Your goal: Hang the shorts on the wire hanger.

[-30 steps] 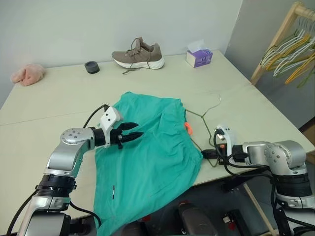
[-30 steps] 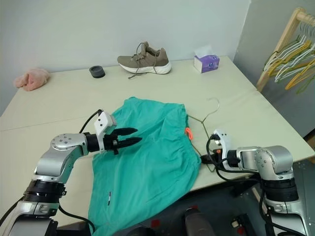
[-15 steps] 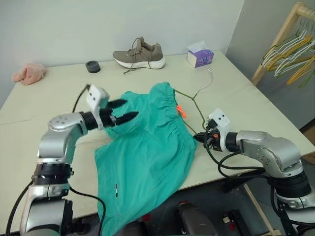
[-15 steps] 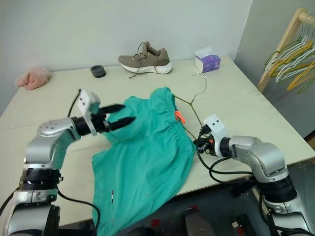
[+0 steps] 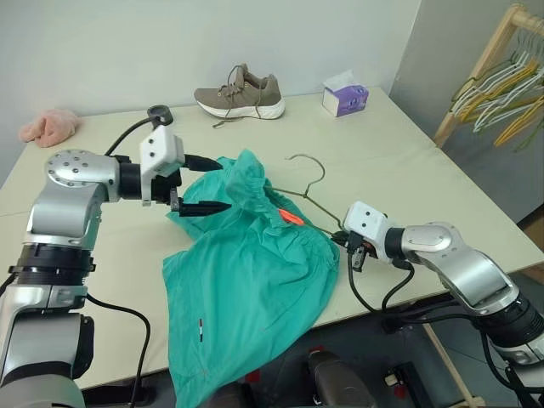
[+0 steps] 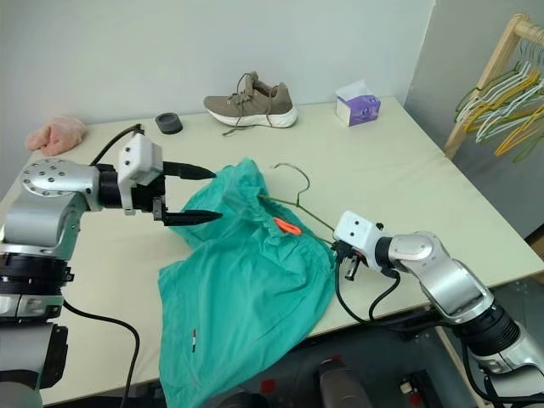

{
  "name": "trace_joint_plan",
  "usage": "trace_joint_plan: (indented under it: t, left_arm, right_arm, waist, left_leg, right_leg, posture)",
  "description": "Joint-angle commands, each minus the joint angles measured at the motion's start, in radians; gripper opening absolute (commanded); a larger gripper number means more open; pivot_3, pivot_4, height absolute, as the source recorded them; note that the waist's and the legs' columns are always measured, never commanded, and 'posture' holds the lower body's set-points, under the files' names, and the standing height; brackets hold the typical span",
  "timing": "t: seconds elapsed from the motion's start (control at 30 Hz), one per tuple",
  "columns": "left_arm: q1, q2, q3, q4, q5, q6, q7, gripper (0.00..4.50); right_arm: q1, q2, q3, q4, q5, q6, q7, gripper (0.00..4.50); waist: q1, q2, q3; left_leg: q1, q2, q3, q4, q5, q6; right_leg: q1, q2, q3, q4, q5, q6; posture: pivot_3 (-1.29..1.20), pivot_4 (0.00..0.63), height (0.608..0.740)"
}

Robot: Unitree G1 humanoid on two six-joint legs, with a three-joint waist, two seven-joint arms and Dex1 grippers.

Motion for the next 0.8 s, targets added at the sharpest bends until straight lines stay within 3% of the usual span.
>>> trace_joint_plan:
  t: [0.03, 0.37, 0.47, 0.8]
  left_arm:
    - [-0.017, -0.01, -0.032, 0.012, 0.04, -0.085, -0.036, 4.48]
    - [0.022, -0.038, -0.096, 0.056, 0.114, -0.183, -0.069, 4.48]
    - [0.018, -0.047, -0.094, 0.073, 0.117, -0.188, -0.072, 3.95]
    - [0.034, -0.066, -0.095, 0.044, 0.11, -0.155, -0.083, 1.04]
  right_arm:
    - [-0.023, -0.008, -0.005, -0.041, -0.045, -0.063, 0.03, 0.0]
    - [-0.05, 0.008, -0.024, -0.047, -0.115, -0.16, 0.079, 0.0]
    - [-0.053, 0.012, -0.029, -0.049, -0.125, -0.181, 0.09, 0.0]
    - [-0.053, 0.031, -0.036, -0.07, -0.131, -0.208, 0.11, 0.0]
  waist:
    - [-0.001, 0.0, 0.0]
    - [-0.011, 0.0, 0.0]
    - [-0.011, 0.0, 0.0]
    - [-0.011, 0.0, 0.0]
  left_leg:
    - [0.0, 0.0, 0.0, 0.0, 0.0, 0.0]
    - [0.0, 0.001, 0.0, 0.002, 0.0, 0.0]
    - [0.0, 0.001, 0.0, 0.002, 0.0, 0.0]
    - [-0.001, 0.001, 0.0, 0.005, 0.0, 0.0]
  right_leg:
    - [0.0, 0.0, 0.0, 0.0, 0.0, -0.001]
    - [0.0, 0.0, 0.0, 0.001, 0.001, -0.002]
    - [0.0, 0.0, 0.0, 0.001, 0.001, -0.002]
    - [0.0, 0.0, 0.0, 0.002, 0.001, -0.002]
  posture:
    - [-0.23, 0.082, 0.74]
    - [-0.24, 0.087, 0.74]
    - [-0.24, 0.089, 0.74]
    - [-0.25, 0.09, 0.74]
